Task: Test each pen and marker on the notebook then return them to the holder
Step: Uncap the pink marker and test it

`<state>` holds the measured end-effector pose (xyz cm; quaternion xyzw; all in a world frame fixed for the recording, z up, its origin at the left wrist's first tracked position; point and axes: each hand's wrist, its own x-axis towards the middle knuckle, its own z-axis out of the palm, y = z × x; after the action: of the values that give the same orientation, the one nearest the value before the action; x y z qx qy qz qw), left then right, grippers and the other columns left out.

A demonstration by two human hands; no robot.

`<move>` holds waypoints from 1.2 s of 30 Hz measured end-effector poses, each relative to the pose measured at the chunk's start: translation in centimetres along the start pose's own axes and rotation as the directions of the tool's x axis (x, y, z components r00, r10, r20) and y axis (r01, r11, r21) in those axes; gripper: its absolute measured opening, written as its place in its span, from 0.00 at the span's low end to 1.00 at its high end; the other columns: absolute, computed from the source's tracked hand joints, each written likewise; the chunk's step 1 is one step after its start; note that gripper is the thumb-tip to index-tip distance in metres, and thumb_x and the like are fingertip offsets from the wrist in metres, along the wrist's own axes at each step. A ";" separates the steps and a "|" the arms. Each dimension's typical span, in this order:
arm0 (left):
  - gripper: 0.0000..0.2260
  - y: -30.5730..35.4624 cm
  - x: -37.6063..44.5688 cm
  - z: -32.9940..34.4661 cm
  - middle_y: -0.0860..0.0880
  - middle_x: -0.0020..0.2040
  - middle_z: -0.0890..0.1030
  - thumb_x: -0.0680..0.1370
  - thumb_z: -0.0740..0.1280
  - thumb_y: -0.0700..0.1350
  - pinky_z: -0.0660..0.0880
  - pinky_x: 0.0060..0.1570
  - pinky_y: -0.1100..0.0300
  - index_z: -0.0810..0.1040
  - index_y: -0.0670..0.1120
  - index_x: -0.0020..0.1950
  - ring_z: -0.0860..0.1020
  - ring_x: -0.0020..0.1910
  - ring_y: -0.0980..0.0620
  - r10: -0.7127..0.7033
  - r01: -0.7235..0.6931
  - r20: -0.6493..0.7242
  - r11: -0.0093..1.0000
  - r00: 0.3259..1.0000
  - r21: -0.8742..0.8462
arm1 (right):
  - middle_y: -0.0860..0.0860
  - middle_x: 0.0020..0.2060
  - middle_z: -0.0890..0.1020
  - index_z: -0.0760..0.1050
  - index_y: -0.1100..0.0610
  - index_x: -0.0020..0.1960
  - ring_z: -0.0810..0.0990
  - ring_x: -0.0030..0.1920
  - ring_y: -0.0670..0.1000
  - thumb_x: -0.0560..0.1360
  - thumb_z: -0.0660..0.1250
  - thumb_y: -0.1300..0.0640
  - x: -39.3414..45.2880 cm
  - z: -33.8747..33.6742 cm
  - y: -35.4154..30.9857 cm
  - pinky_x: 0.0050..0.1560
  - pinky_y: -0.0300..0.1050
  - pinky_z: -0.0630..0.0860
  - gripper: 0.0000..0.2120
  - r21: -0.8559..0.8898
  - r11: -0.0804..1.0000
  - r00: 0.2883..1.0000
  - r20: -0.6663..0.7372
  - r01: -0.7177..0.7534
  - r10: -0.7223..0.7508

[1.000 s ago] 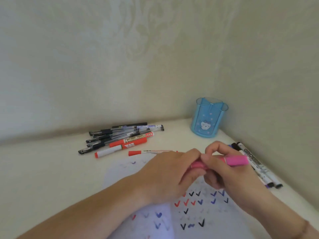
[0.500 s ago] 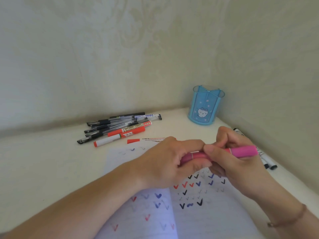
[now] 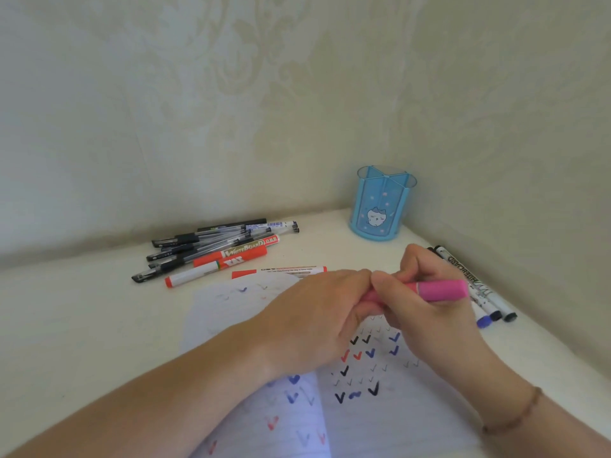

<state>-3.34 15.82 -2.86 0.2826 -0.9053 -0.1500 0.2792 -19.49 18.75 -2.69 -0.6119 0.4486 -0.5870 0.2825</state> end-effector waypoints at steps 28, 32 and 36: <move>0.12 -3.2 -0.1 -1.4 0.57 0.49 0.75 0.83 0.57 0.45 0.73 0.48 0.60 0.65 0.55 0.66 0.75 0.48 0.51 -0.075 0.064 -0.042 0.975 0.996 -0.212 | 0.51 0.27 0.77 0.78 0.53 0.40 0.73 0.25 0.52 0.67 0.73 0.42 2.8 -6.4 -1.9 0.24 0.38 0.62 0.14 0.320 0.947 0.996 -0.093 0.041 -0.011; 0.19 -3.7 -0.4 -1.4 0.62 0.51 0.80 0.77 0.71 0.47 0.70 0.54 0.72 0.69 0.62 0.63 0.77 0.54 0.62 -0.127 0.124 -0.006 0.975 0.992 -0.187 | 0.51 0.18 0.65 0.69 0.60 0.32 0.63 0.18 0.49 0.64 0.75 0.61 1.8 -5.9 -1.1 0.21 0.35 0.61 0.14 0.317 0.930 0.982 0.021 -0.184 0.187; 0.12 -4.2 -0.3 -1.4 0.60 0.49 0.83 0.74 0.74 0.50 0.73 0.53 0.71 0.78 0.57 0.55 0.79 0.52 0.63 -0.136 0.114 -0.091 0.970 0.987 -0.214 | 0.57 0.19 0.68 0.68 0.61 0.28 0.67 0.19 0.53 0.60 0.78 0.55 -1.9 -5.1 -0.7 0.23 0.37 0.64 0.18 0.151 0.935 0.933 0.217 -0.322 0.287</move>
<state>-0.53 12.46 -3.66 0.3158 -0.8490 -0.2463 0.3445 -24.09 21.64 -2.24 -0.5595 0.4529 -0.5131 0.4675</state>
